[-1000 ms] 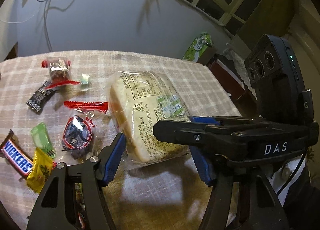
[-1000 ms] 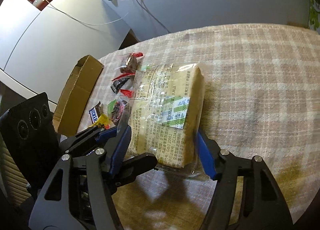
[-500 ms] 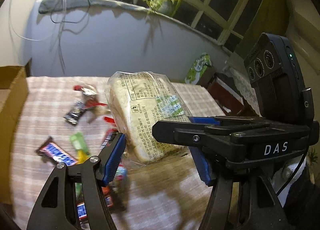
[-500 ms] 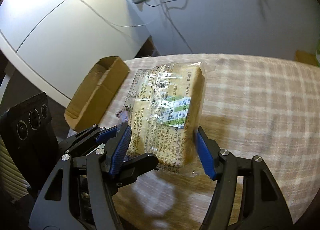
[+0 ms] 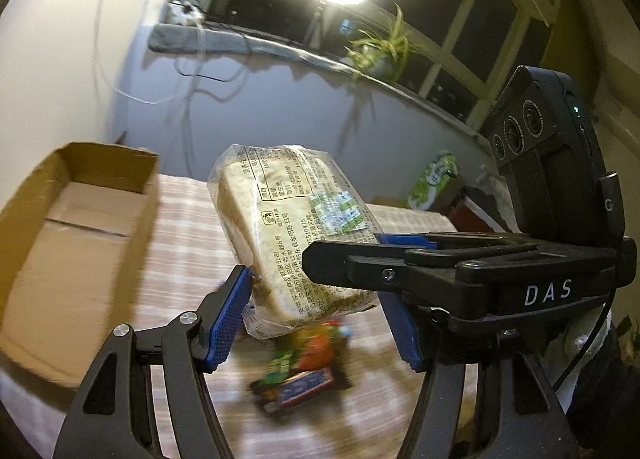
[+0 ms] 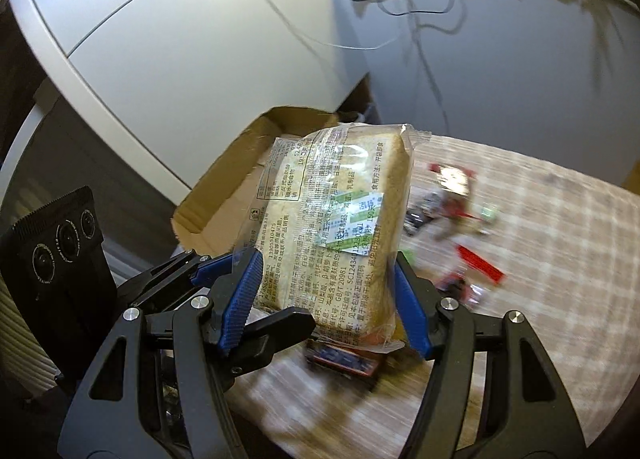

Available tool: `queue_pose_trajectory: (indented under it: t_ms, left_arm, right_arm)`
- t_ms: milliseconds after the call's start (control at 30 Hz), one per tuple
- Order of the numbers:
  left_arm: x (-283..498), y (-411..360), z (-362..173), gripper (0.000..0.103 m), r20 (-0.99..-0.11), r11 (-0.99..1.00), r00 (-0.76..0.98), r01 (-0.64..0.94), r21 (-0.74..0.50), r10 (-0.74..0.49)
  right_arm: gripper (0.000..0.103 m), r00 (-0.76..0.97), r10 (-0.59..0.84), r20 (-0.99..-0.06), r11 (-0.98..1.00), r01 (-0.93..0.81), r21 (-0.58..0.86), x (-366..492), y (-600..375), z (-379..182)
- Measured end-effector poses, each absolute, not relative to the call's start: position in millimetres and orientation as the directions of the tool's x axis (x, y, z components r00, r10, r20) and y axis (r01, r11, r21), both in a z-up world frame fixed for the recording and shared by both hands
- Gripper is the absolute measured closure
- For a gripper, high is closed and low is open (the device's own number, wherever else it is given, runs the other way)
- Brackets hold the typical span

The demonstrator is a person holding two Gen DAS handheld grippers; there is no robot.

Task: Organize snacks
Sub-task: 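Carry the bread loaf with the right gripper and lower it into the box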

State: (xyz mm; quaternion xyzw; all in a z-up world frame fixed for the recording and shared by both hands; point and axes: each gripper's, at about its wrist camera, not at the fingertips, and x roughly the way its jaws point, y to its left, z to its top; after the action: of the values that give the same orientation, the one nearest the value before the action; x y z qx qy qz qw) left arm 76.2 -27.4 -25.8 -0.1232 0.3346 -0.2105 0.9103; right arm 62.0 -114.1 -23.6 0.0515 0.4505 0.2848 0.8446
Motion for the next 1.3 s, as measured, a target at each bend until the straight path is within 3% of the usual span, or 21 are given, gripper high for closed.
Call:
queue_pose_trajectory:
  t_ms: [667, 1300]
  left_arm:
    - [58.9, 100.9, -47.6, 0.039, -0.585, 0.928, 0.763, 0.051, -0.369, -0.275]
    - [76.2, 127.2, -67.2, 0.04, -0.637, 0.927, 0.739, -0.044, -0.372, -0.22]
  right_arm:
    - [0.036, 0.267, 0.599, -0.755, 0.716, -0.601, 0.355, 91.8, 42.8, -52.4]
    - [0.036, 0.214, 0.558, -0.802, 0.716, -0.612, 0.335, 112.8, 84.7, -82.5]
